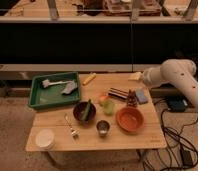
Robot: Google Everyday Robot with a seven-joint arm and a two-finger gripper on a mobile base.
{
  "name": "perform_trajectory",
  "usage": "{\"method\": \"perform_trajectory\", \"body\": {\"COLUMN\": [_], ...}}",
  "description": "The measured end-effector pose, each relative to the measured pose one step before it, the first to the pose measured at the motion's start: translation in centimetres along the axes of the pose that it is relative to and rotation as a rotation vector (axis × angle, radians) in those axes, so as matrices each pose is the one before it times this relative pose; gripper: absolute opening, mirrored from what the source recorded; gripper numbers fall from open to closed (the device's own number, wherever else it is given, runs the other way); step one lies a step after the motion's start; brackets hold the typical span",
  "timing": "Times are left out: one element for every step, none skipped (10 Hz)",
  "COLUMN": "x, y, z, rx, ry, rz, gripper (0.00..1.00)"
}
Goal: Place apple in red bowl
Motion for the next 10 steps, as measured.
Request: {"method": "perform_trajectory", "body": {"x": [-0.002, 0.057, 0.12, 0.097, 0.215, 0.055, -0.268, -0.429, -0.471, -0.294], "y": [-0.943, -1.292, -1.09, -0.421, -0.412, -0.518, -0.626, -0.715, -0.805, -0.662], "z": [0.567, 0.782, 0.769, 0.541, 0.856, 0.912, 1.227, 1.337, 0.976, 0.444], "rx": [0.00115, 0.00051, -0.00405, -0.00498, -0.00948, -0.00435, -0.00209, 0.0009, 0.00318, 0.00532], "ry": [-0.01375, -0.01622, -0.01857, -0.01382, -0.02072, -0.01863, -0.01741, -0.01745, -0.01346, -0.00591], "rz": [-0.04025, -0.05159, -0.04545, -0.02059, -0.02439, -0.0185, -0.01819, -0.01649, -0.0171, -0.01151], "gripper": [0.65, 0.65, 0.65, 0.65, 0.65, 0.65, 0.65, 0.65, 0.65, 0.65]}}
